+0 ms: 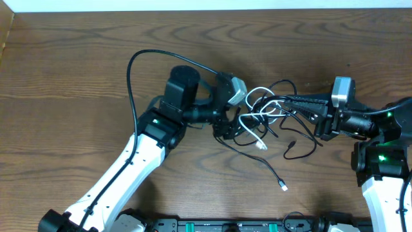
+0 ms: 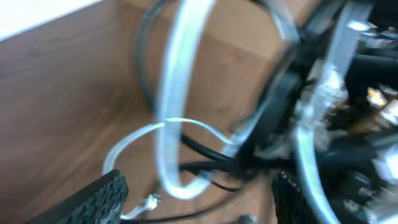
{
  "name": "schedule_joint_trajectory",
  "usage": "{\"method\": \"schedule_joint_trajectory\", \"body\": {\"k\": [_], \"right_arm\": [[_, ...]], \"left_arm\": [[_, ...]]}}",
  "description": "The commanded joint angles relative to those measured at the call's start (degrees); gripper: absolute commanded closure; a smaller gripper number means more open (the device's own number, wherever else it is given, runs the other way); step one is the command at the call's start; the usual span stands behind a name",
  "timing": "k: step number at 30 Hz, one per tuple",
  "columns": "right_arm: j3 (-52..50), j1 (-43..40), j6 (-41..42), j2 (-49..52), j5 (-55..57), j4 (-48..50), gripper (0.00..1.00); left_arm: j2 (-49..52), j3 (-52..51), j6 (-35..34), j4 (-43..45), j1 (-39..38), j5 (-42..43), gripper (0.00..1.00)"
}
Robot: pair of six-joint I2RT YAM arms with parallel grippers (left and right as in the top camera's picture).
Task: Untangle cables
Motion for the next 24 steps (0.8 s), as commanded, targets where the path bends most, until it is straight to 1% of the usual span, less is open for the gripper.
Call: {"method": "schedule_joint_trajectory", "body": {"k": [1,2,5,7,10,11,16,19,24], "right_arm": [[0.57,-0.13,4.13,-0.44,0.68,0.7,0.99],[0.57,-0.13,4.11,-0.44,0.33,0.7,0.99],[0.57,-0.13,4.09,-0.44,-0.2,0.76,0.99],[0.57,-0.13,4.09,-0.44,-0.76,0.74,0.99],[0.57,-0.13,4.09,-0.44,-1.14,0.72,0.99],[0.57,-0.13,4.07,-0.44,-1.11,0.72,0.99],[0.57,-0.13,4.04,-0.44,-1.09,0.72,0.99],[0.57,-0.13,4.04,-0.44,-1.09,0.74,0.99],[0.57,-0.13,4.07,-0.44,-1.09,0.72,0.99]], "left_arm": [[-0.2,-0.44,-5.55,1.81,-0.76,-13.09,0.25],[-0.2,-0.44,-6.75,2.25,-0.76,-15.02,0.25],[-0.2,-0.44,-6.73,2.58,-0.76,-16.76,0.25],[-0.2,-0.44,-6.75,2.91,-0.76,-16.87,0.25],[-0.2,-0.44,-9.05,4.35,-0.76,-16.37,0.25],[-0.2,-0.44,-9.97,4.74,-0.79,-15.65,0.25],[-0.2,-0.44,-10.08,5.46,-0.76,-6.25,0.25],[-0.2,-0.44,-10.12,5.4,-0.79,-5.62,0.25],[-0.2,-0.44,-10.12,6.29,-0.79,-1.99,0.25]]}}
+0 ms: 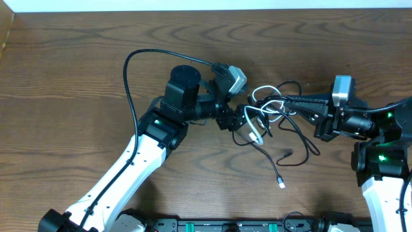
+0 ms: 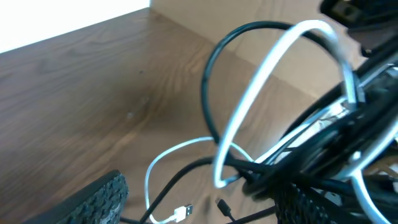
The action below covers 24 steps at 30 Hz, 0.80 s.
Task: Untangle cables
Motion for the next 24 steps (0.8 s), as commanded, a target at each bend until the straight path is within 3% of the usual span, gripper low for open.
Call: {"method": "schedule_joint_trajectory", "body": {"k": [1,7,13,20,24], "right_arm": [[0.57,-0.13,0.98,-0.44,-0.35,0.17,0.99],[0.57,0.07,3.06,-0.44,-0.37,0.17,0.99],[0.57,3.32,5.86,-0.44,-1.46,0.85,0.99],[0.57,7.34,11.34,-0.44,-1.44,8.55,0.99],[0.57,7.5,14.58,-0.44,-1.44,11.72,0.99]], "left_arm": [[-0.2,-0.44,-0.9,1.18,-0.04,4.24,0.25],[-0.2,-0.44,-0.96,5.73,-0.2,2.84,0.25],[-0.13,-0.5,-1.79,6.86,-1.81,-10.86,0.26],[1.79,-0.5,-2.03,6.88,-3.74,-15.17,0.26],[2.86,-0.5,-3.45,6.91,-3.63,-19.43,0.38]]}}
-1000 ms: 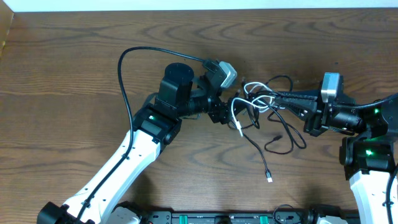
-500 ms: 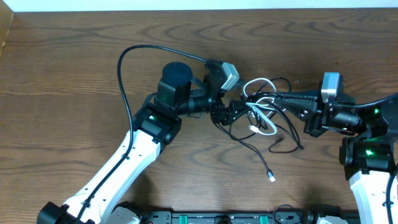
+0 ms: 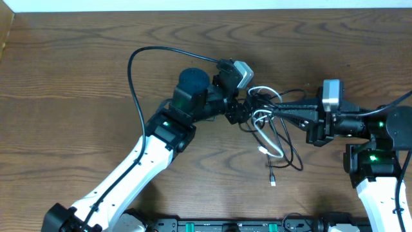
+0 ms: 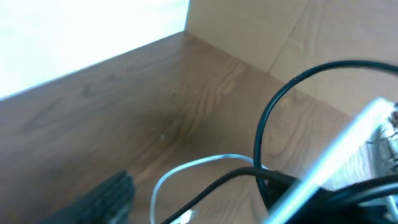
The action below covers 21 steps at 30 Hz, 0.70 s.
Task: Untangle cables
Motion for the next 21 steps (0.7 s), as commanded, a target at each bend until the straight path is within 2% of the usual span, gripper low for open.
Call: {"method": "schedule_joint_trajectory", "body": {"k": [1,7,12,16,21], "right_arm": [[0.59,0.72,4.57,-0.44,-0.83,1.07,0.99],[0.59,0.72,5.27,-0.44,-1.01,1.07,0.99],[0.59,0.72,7.43,-0.44,-1.09,1.75,0.99],[0.59,0.31,7.41,-0.55,-1.05,1.9,0.99],[0.59,-0.76,7.41,-0.55,-1.03,1.92,0.99]], "left_arm": [[1.36,-0.44,-1.95,0.04,0.11,-7.32,0.4],[1.38,-0.44,-4.2,0.46,0.13,-15.91,0.42],[1.38,-0.44,-9.79,-3.72,1.16,-33.59,0.5],[1.4,-0.44,-13.33,-9.55,3.96,-45.2,0.5],[1.38,-0.44,-13.33,-13.92,7.98,-47.67,0.51]]}}
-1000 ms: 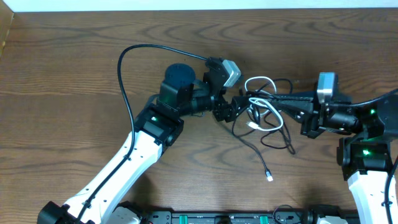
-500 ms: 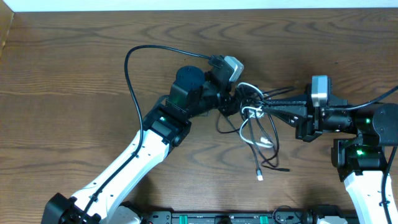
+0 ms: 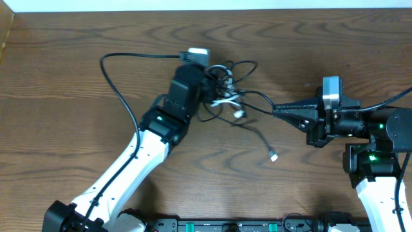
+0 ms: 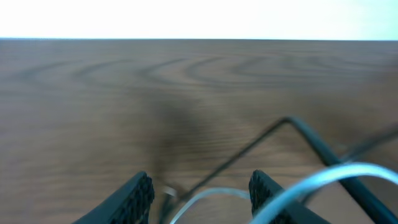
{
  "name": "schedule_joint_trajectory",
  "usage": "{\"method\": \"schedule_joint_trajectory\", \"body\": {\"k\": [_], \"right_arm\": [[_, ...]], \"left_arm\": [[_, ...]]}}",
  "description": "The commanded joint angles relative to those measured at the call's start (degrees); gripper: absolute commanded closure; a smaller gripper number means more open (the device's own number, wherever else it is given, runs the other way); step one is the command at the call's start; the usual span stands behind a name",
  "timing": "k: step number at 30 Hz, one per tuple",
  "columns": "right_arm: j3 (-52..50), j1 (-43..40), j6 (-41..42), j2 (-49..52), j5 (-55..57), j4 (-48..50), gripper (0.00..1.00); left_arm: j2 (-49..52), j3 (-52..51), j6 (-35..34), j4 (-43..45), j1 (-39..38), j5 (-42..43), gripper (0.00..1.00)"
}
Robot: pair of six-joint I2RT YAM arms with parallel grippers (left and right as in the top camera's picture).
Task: Untangle cables
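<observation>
The tangle point(image 3: 225, 82) of black and white cables sits bunched at the far middle of the table, against my left gripper point(image 3: 206, 72). In the left wrist view that gripper point(image 4: 200, 194) has its jaws partly apart, and a white cable point(image 4: 323, 182) and a thin dark cable point(image 4: 249, 149) run loosely through and past the gap. My right gripper point(image 3: 278, 109) points left with its fingers together on a black cable point(image 3: 261, 98) stretched from the tangle. A loose lead ends in a white plug point(image 3: 273, 156).
A long black cable point(image 3: 112, 77) loops from the left wrist out to the left and back down along the left arm. The table's far edge point(image 3: 206, 10) lies a little beyond the tangle. The right arm's base point(image 3: 376, 161) stands at the right.
My left gripper moved from the table's middle to the far left and the tangle went with it. Its jaw gap is narrower. The black cable to the right gripper is drawn out; the plug end lies farther from the front.
The tangle first lay in the middle between both grippers, my left jaws wide apart at its left side. The left gripper then shifted up and to the right, with the cables hanging narrower. Now the bundle is far left and one black strand spans to the right gripper.
</observation>
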Motion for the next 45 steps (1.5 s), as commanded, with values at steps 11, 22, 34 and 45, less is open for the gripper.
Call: {"method": "schedule_joint_trajectory", "body": {"k": [11,22,34,45], "right_arm": [[0.59,-9.7,1.42,-0.46,-0.7,-0.26,0.99],[0.57,-8.68,-11.21,8.28,5.57,-18.62,0.53],[0.57,10.88,-25.09,26.73,33.4,-20.68,0.14],[0.59,27.63,-25.73,44.81,60.17,-1.16,0.01]], "left_arm": [[0.57,-0.44,-2.25,-5.68,9.53,-2.05,0.71],[0.57,-0.44,-2.27,-6.56,9.55,2.51,0.36],[0.57,-0.44,-9.51,-11.3,14.8,-6.32,0.23],[0.57,-0.44,-9.53,-14.43,16.68,-5.86,0.22]]}}
